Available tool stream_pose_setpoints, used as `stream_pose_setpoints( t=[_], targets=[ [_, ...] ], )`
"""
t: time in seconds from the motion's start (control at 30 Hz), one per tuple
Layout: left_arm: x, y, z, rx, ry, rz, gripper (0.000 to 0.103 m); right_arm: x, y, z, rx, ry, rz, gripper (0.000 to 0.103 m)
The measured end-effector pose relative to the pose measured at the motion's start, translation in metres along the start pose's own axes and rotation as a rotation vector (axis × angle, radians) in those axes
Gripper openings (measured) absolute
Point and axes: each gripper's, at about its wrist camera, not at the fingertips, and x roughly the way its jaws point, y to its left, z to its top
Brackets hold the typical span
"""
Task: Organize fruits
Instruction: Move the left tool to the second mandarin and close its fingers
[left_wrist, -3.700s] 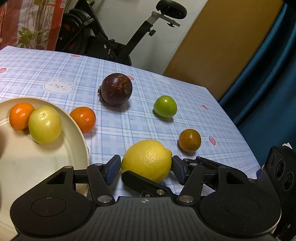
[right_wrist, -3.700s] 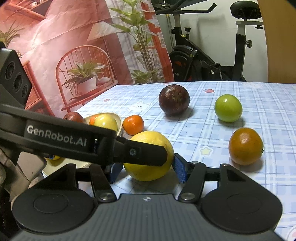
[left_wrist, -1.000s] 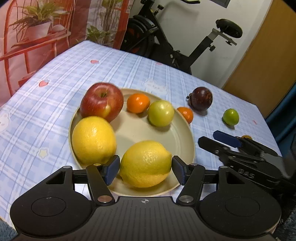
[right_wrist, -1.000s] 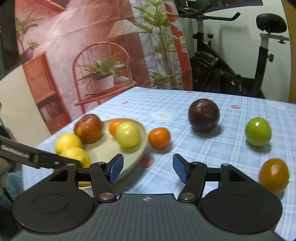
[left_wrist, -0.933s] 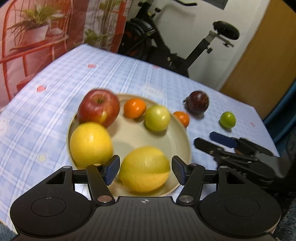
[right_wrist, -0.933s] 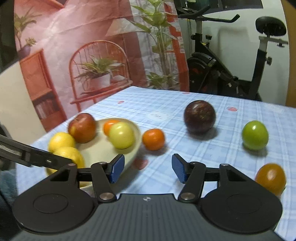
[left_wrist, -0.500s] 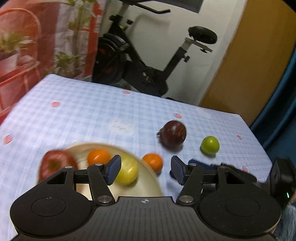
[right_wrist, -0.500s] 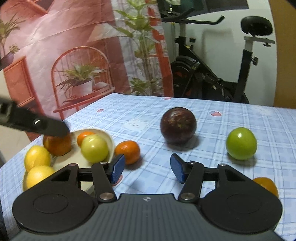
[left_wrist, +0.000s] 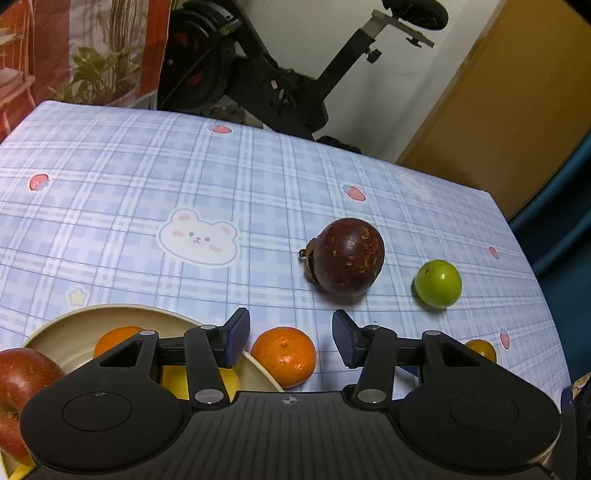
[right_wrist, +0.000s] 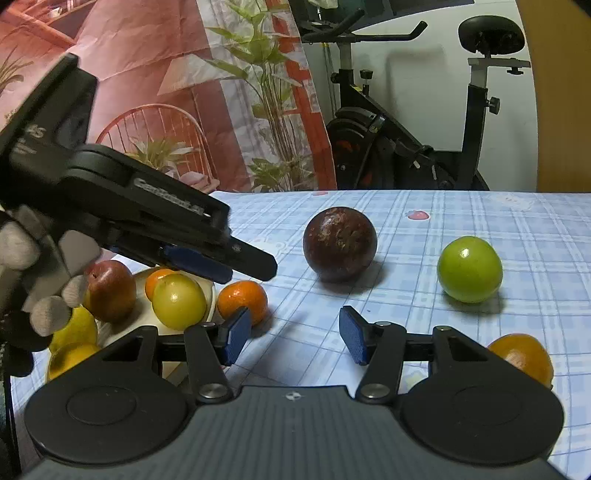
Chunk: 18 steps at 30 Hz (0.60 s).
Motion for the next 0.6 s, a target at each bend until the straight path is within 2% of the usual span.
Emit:
stream_pose_setpoints(
  t=[0.2,0.6],
  targets=[
    [0.000,-0.007,-0.003,0.003,0.023,-0.039,0.052,0.004,0.002,0.000,-0.005,0.022,-0.013,0.056],
    [-0.001,-0.019,-0.011,0.022,0.025,-0.104,0.050,0.008,0.005,-0.003,-0.027,0.058,0.025,0.056]
  ],
)
